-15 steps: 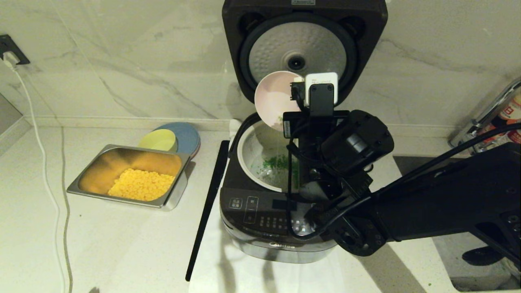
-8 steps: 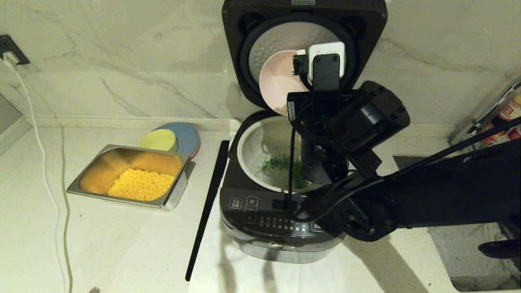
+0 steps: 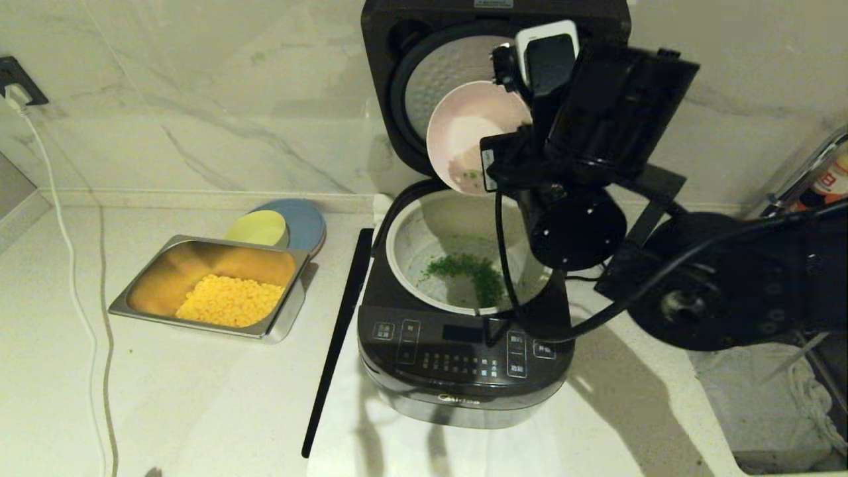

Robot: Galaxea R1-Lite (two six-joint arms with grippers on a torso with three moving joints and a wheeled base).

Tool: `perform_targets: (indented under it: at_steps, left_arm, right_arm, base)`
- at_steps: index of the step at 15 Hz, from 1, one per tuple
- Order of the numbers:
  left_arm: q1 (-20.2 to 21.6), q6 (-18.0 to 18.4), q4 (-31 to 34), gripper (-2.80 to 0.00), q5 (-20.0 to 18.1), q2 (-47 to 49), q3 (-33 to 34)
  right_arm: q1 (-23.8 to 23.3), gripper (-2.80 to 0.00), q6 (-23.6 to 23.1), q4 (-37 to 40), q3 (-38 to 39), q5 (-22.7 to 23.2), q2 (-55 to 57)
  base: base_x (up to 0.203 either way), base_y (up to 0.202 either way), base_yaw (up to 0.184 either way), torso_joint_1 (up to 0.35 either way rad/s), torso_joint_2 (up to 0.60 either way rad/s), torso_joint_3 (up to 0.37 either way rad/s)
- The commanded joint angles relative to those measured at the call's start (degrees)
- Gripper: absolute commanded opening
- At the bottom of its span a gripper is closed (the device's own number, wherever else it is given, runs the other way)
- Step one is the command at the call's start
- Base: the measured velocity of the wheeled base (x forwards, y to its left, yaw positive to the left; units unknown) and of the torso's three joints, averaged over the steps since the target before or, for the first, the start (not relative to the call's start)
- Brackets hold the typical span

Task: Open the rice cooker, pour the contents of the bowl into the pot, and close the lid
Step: Place the bowl on the table

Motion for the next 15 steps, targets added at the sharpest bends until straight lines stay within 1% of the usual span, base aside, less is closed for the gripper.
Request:
perform_targets:
  at_steps: [1, 4, 5, 6, 7, 8, 9, 11, 12, 13, 15]
  left_arm:
    - [0.01, -0.01, -0.04, -2.80, 0.03, 0.00, 0.53]
    - [0.01, -0.01, -0.04, -2.80, 0.03, 0.00, 0.53]
    - [0.01, -0.01, -0.04, -2.80, 0.03, 0.00, 0.53]
    - [0.01, -0.01, -0.04, -2.80, 0.03, 0.00, 0.53]
    - [0.01, -0.01, -0.04, -2.80, 0.03, 0.00, 0.53]
    - [0.01, -0.01, -0.04, -2.80, 0.03, 0.00, 0.53]
    - [0.01, -0.01, -0.04, -2.80, 0.03, 0.00, 0.53]
    - [0.01, -0.01, -0.04, -2.80, 0.03, 0.00, 0.53]
    - [0.01, -0.01, -0.04, -2.80, 0.03, 0.00, 0.53]
    - [0.01, -0.01, -0.04, -2.80, 0.03, 0.00, 0.53]
    - [0.01, -0.01, -0.04, -2.80, 0.03, 0.00, 0.53]
  right_arm:
    - [-0.20, -2.80, 10.01, 22.66, -4.18, 0.46, -7.84]
    - [-1.42, -2.80, 24.00, 48.55, -7.60, 5.63, -17.09]
    - [-1.68, -2.80, 27.68, 55.59, -7.90, 8.55, -19.90]
    - [-2.28, -2.80, 31.83, 62.45, -8.01, 12.63, -22.95]
    - [-3.59, -2.80, 35.79, 68.19, -7.84, 16.96, -25.57]
    - [-6.27, -2.80, 39.19, 72.55, -7.36, 20.72, -27.82]
    - [-9.75, -2.80, 41.32, 75.34, -6.51, 23.25, -29.54]
    - [-18.32, -2.80, 43.06, 78.71, -2.93, 27.51, -32.55]
    - [-23.00, -2.80, 43.44, 79.54, 1.14, 30.82, -34.08]
    - [-26.88, -2.80, 43.66, 79.85, 6.02, 35.11, -35.41]
    - [-32.38, -2.80, 43.83, 79.08, 15.31, 41.92, -36.41]
  base:
    - [0.000, 0.000, 0.000, 0.000, 0.00, 0.000]
    - [0.000, 0.000, 0.000, 0.000, 0.00, 0.000]
    - [0.000, 0.000, 0.000, 0.000, 0.00, 0.000]
    - [0.000, 0.000, 0.000, 0.000, 0.00, 0.000]
    - [0.000, 0.000, 0.000, 0.000, 0.00, 0.000]
    - [0.000, 0.000, 0.000, 0.000, 0.00, 0.000]
    - [0.000, 0.000, 0.000, 0.000, 0.00, 0.000]
    - [0.000, 0.000, 0.000, 0.000, 0.00, 0.000]
    - [0.000, 0.000, 0.000, 0.000, 0.00, 0.000]
    - [0.000, 0.000, 0.000, 0.000, 0.00, 0.000]
    - [0.000, 0.000, 0.000, 0.000, 0.00, 0.000]
